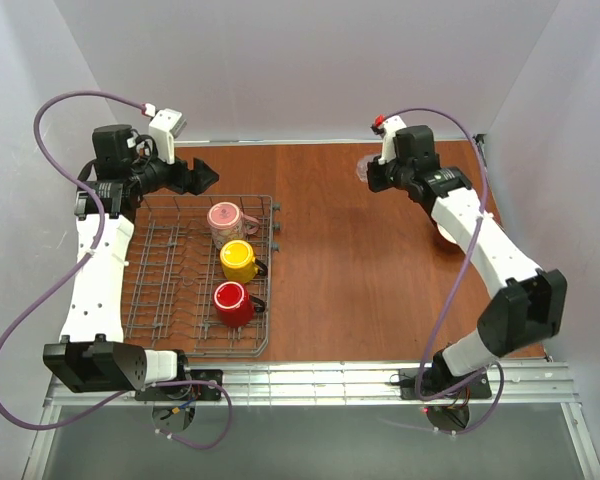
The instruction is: Unload the cups from the dish rack
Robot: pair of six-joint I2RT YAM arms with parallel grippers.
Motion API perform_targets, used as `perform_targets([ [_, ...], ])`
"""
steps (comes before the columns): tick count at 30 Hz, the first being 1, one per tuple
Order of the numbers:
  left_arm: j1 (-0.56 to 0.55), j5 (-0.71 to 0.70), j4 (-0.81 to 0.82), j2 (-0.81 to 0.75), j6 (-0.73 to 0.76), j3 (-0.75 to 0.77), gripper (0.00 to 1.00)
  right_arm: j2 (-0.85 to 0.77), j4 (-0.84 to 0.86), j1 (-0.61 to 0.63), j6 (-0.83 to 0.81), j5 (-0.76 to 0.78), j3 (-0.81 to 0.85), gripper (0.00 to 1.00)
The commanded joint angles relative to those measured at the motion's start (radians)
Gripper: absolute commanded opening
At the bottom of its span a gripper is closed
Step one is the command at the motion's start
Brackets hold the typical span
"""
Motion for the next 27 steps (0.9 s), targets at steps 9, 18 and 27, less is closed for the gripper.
perform_targets([
  [9,0.004,-0.04,-0.022,-0.008,0.046,-0.039,0.98,0.254,-0.531,0.005,-0.243,0.429,0.147,0.01],
  [18,0.004,-0.051,-0.036,-0.01,0.066,-0.063,0.98,0.38,-0.571,0.009,-0.258,0.451,0.158,0.01],
  [27,0.004,-0.056,-0.038,-0.008,0.073,-0.066,0.98,0.431,-0.571,0.009,-0.274,0.389,0.184,0.01],
])
